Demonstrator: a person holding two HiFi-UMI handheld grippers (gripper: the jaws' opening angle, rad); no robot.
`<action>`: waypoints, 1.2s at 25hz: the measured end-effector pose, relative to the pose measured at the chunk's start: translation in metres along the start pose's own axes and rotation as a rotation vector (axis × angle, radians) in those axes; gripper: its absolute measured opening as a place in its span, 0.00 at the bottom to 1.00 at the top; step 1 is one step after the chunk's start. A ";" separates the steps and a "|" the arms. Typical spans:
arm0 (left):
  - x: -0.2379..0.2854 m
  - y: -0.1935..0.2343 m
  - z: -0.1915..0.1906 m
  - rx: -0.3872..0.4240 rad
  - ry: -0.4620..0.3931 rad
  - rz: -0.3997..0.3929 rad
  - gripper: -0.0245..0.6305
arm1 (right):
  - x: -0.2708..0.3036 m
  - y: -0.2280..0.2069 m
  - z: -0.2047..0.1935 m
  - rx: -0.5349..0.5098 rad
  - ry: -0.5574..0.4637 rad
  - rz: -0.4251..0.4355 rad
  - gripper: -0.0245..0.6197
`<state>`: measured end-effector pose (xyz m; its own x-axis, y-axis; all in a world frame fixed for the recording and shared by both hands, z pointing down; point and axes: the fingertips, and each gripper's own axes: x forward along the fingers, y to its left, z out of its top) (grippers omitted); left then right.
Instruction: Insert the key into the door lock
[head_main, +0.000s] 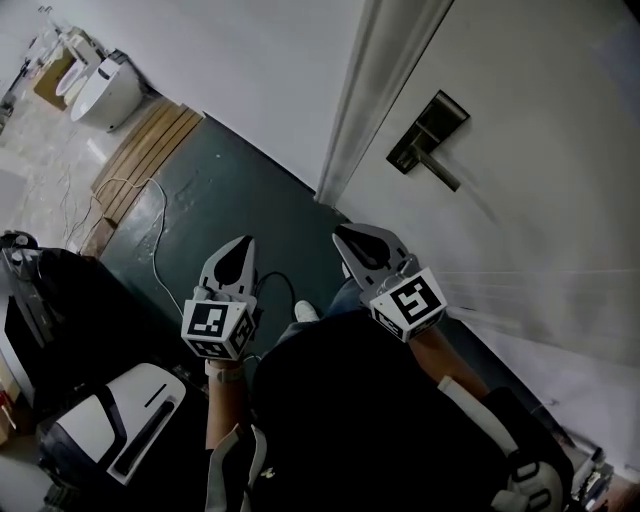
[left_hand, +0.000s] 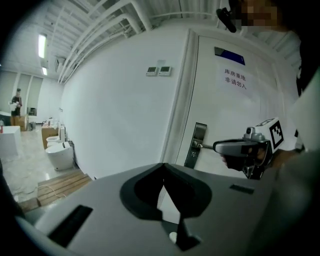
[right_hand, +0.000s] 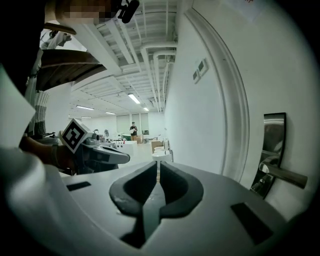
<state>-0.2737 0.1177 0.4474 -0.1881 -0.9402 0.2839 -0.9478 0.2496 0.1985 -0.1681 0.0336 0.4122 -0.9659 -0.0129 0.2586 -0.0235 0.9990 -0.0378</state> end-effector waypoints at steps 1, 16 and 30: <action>-0.006 0.002 0.001 0.018 -0.008 0.008 0.05 | 0.003 0.004 0.002 -0.009 -0.001 0.010 0.08; -0.053 0.017 0.020 0.064 -0.128 0.082 0.05 | 0.026 0.040 0.010 -0.111 0.011 0.113 0.08; -0.059 0.012 0.012 0.048 -0.142 0.067 0.05 | 0.030 0.045 0.002 -0.107 0.022 0.135 0.08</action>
<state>-0.2773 0.1737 0.4215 -0.2825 -0.9461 0.1584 -0.9425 0.3044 0.1377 -0.1987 0.0783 0.4167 -0.9527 0.1210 0.2789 0.1344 0.9905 0.0291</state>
